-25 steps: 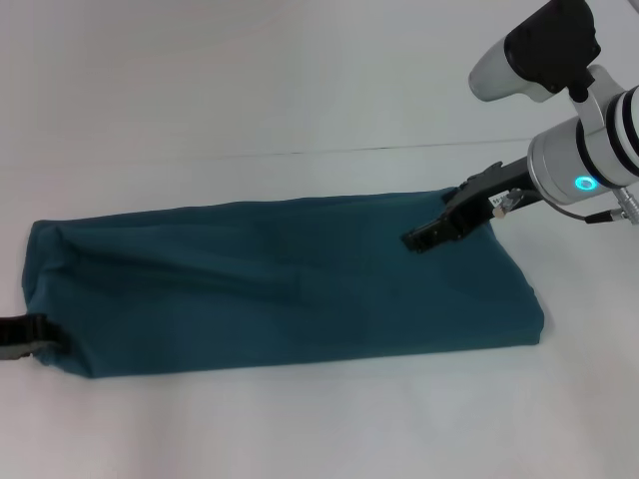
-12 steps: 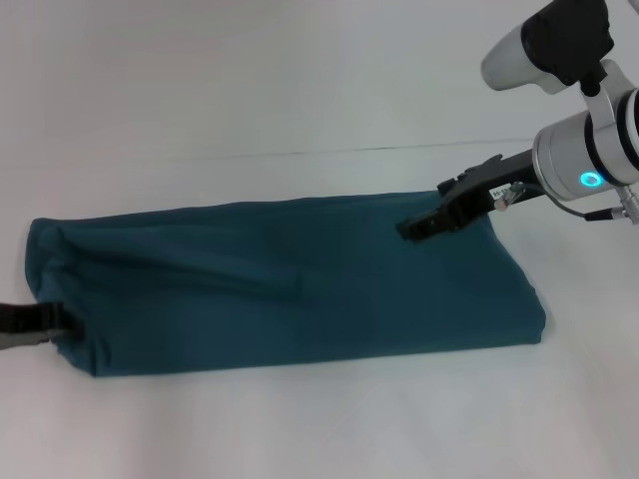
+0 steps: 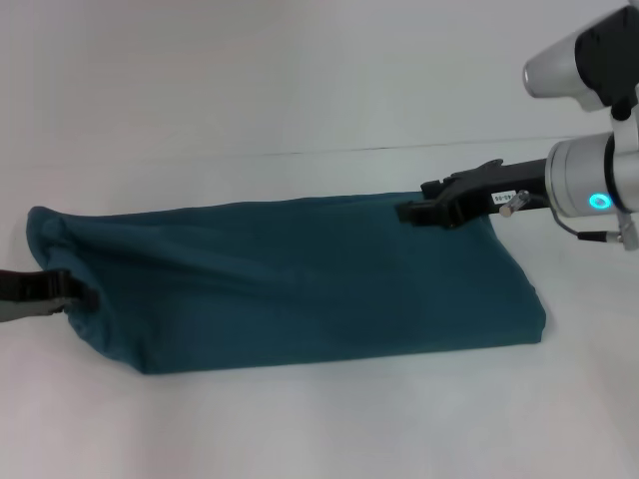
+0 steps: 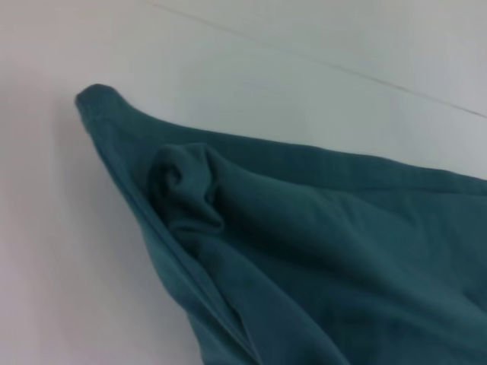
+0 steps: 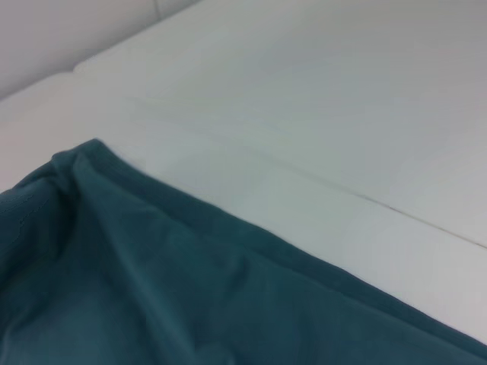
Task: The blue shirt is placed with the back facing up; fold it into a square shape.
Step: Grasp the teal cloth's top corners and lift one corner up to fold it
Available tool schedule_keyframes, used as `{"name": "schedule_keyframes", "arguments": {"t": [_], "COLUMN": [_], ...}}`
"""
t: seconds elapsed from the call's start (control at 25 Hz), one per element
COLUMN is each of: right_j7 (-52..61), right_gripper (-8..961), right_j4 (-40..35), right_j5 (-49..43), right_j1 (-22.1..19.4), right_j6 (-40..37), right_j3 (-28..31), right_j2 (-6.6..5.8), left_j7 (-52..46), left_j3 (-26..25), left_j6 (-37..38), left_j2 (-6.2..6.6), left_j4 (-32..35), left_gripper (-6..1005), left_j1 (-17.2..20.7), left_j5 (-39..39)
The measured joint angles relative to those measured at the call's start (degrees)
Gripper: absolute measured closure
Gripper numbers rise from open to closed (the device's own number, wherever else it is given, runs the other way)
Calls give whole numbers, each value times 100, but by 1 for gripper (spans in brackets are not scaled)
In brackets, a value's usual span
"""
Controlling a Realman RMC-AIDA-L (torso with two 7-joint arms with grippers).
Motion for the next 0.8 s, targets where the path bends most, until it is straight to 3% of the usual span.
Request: {"name": "schedule_keyframes", "arguments": {"t": [0.08, 0.2, 0.44, 0.6, 0.8], "right_j7": [-365, -825, -3232, -5590, -7012], "right_gripper": [298, 549, 679, 766, 924], "right_j4": [386, 717, 1875, 3018, 3815], "right_j5": [374, 885, 2835, 4591, 5712], "right_j1": [-85, -141, -282, -312, -184], "right_j6": [463, 732, 1150, 1358, 1378], "right_j3": [-54, -79, -269, -416, -514], "right_j2": [21, 29, 53, 59, 78], "left_j7": [1, 0, 5, 8, 10], "left_j3": [-20, -66, -355, -531, -734], "left_j6": [103, 183, 542, 782, 951], "left_j2": [37, 60, 177, 276, 375], "left_j4": [-5, -5, -30, -34, -117], "left_gripper": [872, 873, 873, 873, 873], "left_j1": [-43, -76, -193, -281, -408], "left_j5": [-61, -67, -247, -477, -687]}}
